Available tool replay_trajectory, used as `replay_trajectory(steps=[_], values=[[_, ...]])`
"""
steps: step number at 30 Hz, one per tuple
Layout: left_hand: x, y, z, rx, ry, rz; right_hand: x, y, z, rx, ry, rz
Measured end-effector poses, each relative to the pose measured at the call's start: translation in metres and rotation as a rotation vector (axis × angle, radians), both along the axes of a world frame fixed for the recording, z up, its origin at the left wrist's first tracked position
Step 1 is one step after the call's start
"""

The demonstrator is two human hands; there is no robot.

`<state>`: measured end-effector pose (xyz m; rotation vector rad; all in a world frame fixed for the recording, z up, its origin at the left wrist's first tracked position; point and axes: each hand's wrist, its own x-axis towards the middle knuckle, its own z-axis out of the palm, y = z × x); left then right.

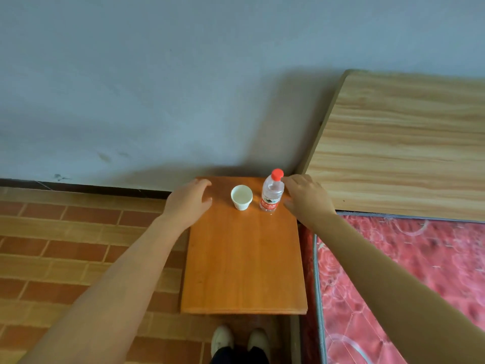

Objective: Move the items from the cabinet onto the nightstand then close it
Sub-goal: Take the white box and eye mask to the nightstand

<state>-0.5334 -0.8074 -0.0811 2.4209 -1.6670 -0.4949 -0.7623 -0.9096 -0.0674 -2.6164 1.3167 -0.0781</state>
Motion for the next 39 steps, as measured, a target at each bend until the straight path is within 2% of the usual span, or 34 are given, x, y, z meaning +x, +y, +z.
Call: replay_trajectory(steps=[3,8,15,22,31,39], values=[[-0.002,0.025,0.049,-0.067,-0.076,-0.040,0.003,0.024,0.038,-0.125,-0.119,0.094],[0.001,0.090,0.097,-0.142,-0.196,0.024,0.007,0.062,0.085,-0.183,-0.142,0.240],[0.009,0.192,0.104,-0.076,-0.251,0.243,0.042,0.108,0.101,-0.160,-0.216,0.376],[0.025,0.298,0.115,-0.090,-0.231,0.535,0.110,0.172,0.108,-0.135,-0.182,0.637],[0.042,0.469,0.120,-0.095,-0.239,0.848,0.202,0.308,0.119,0.018,-0.134,0.929],[0.019,0.592,0.112,-0.053,-0.211,1.168,0.258,0.416,0.112,-0.037,-0.113,1.230]])
